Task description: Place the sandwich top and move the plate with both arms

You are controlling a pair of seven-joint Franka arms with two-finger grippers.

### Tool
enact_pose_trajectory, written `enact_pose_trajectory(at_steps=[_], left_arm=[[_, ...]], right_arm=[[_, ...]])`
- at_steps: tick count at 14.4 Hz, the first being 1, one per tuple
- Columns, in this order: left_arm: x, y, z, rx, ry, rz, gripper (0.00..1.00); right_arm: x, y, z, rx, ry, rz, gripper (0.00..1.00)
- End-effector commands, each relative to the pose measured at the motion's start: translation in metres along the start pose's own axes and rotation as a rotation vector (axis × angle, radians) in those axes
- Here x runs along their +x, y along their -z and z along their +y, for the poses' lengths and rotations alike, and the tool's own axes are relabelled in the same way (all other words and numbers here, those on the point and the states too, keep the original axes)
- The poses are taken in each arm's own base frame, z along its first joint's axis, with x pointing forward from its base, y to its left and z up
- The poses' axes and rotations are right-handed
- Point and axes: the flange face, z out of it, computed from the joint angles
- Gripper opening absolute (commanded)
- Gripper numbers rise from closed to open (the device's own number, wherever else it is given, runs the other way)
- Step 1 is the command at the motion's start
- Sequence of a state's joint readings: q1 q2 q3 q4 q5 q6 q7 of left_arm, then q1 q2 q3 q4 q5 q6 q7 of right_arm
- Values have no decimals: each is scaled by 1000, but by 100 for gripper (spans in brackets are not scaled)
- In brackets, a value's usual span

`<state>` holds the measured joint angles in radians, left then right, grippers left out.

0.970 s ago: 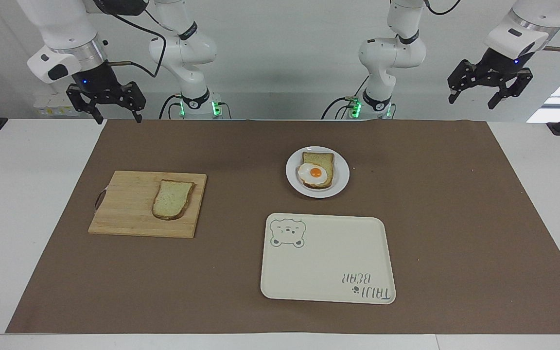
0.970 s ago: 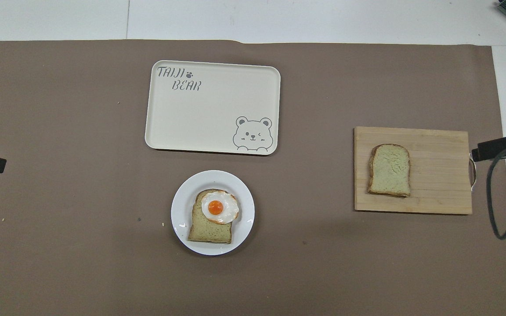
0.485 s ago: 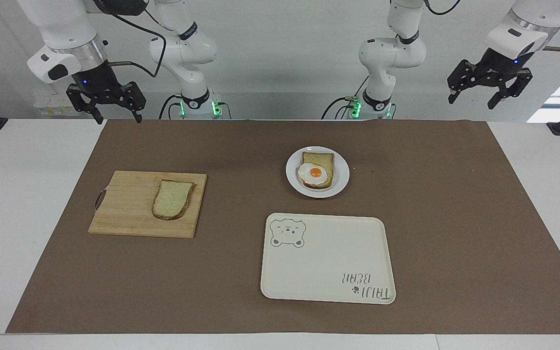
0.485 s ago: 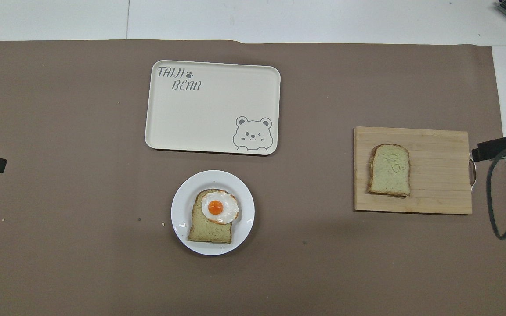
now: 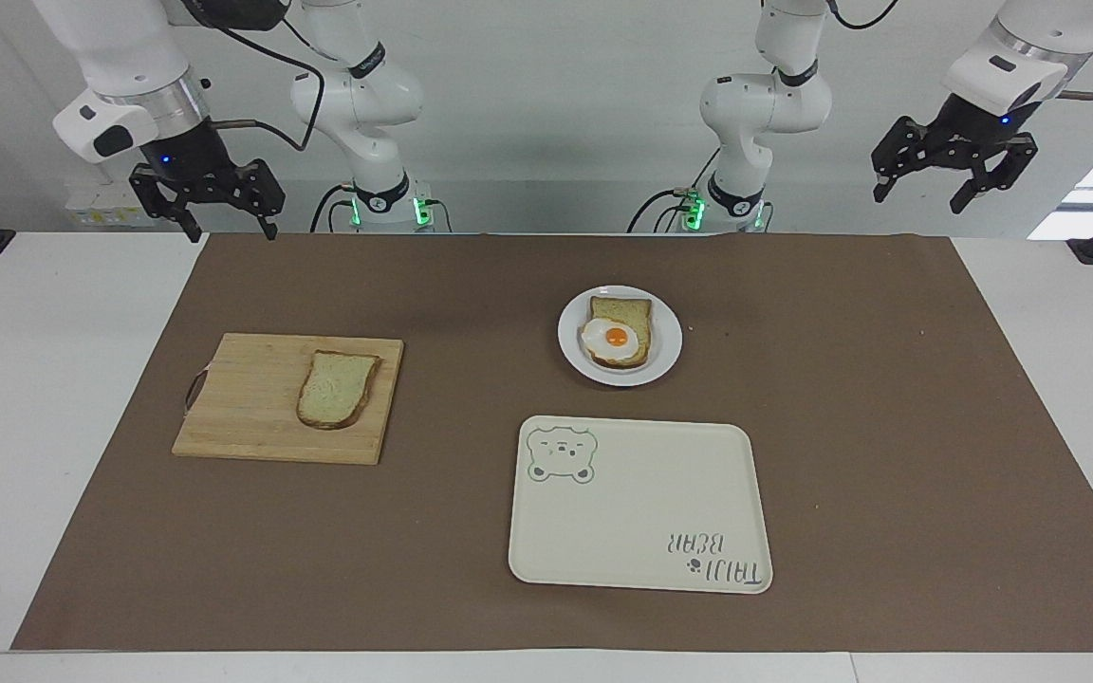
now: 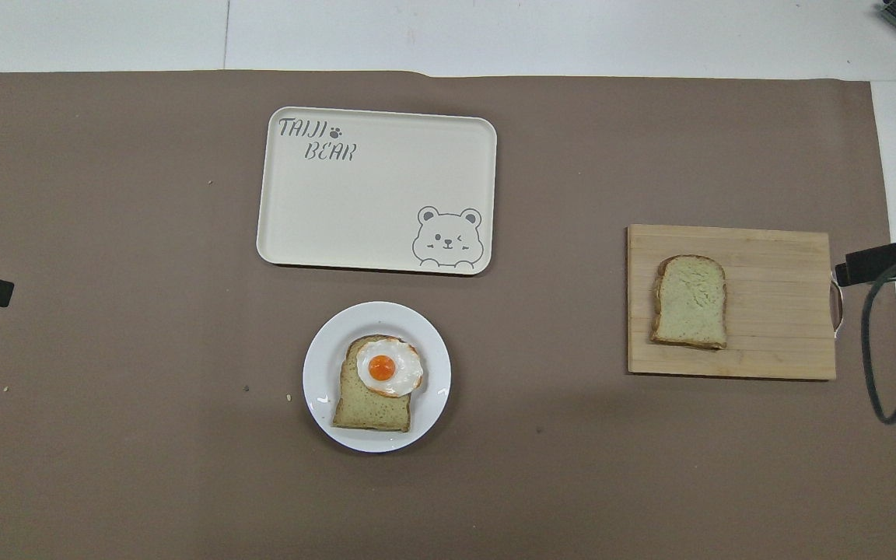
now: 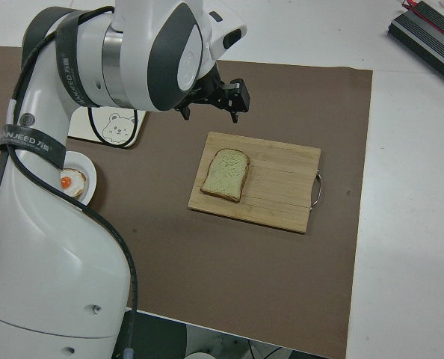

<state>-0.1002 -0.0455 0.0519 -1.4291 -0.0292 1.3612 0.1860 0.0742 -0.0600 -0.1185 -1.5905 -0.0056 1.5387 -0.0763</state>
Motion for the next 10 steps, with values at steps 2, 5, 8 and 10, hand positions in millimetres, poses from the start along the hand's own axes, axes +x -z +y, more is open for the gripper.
enact_pose_trajectory(at_steps=[2,5,8,10], left_arm=[[-4,2,3,-9,-1,6,100],[-8,-2,4,-13,-4,-2,100],[-7,-1,4,-12,-4,0,100],[-7,-1,4,-12,-4,0,100]], right_arm=[[-4,0,4,-10,14,8,100],[-4,0,4,-10,14,8,100],[-4,0,4,-10,14,8,100],[-4,0,4,-10,14,8,100]])
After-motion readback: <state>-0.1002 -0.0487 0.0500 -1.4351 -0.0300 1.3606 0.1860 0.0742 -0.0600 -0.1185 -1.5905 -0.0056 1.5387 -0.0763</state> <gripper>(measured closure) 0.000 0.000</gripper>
